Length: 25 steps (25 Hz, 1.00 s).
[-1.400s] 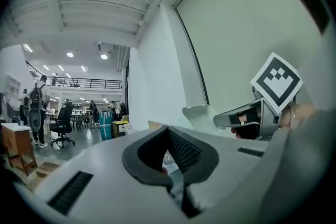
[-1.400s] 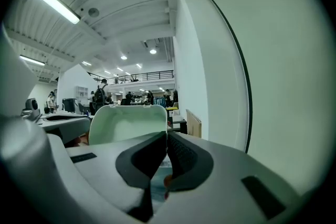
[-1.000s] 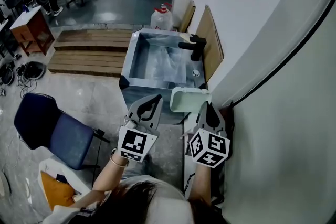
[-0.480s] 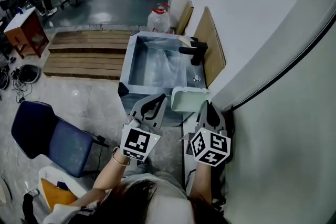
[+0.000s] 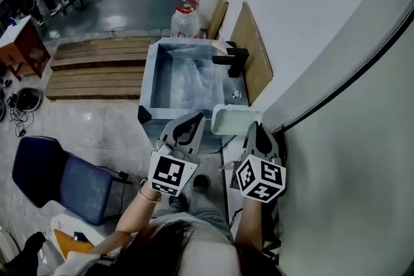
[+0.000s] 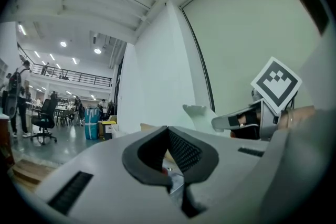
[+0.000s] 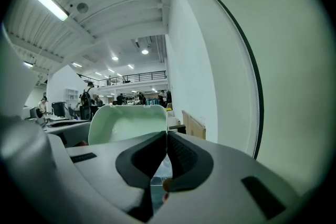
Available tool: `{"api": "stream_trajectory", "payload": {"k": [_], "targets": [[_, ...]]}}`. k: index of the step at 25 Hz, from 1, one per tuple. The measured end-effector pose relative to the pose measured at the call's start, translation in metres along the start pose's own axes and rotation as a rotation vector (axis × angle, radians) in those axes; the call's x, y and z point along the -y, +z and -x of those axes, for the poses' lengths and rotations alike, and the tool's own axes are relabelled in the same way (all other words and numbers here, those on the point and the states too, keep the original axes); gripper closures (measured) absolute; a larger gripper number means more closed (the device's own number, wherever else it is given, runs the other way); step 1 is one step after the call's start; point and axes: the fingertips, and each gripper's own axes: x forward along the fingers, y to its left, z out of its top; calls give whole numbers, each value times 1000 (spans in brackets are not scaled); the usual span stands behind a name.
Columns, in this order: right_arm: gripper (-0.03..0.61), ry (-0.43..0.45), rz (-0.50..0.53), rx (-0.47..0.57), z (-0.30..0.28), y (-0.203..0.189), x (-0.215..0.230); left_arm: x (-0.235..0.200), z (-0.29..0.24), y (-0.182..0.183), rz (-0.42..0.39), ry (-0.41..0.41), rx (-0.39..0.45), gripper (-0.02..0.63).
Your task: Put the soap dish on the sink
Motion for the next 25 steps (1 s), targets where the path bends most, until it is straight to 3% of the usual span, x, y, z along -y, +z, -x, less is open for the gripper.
{"api": "stream_trajectory", "payload": {"k": [18,25], "targets": [[551,-15,44,-75,-92,0,63,-10,-104,-12,-8,-1,-23,606],[551,12,51,-158,-136,-27,83,-15,-147,-26,-2,19,-43,606]]}}
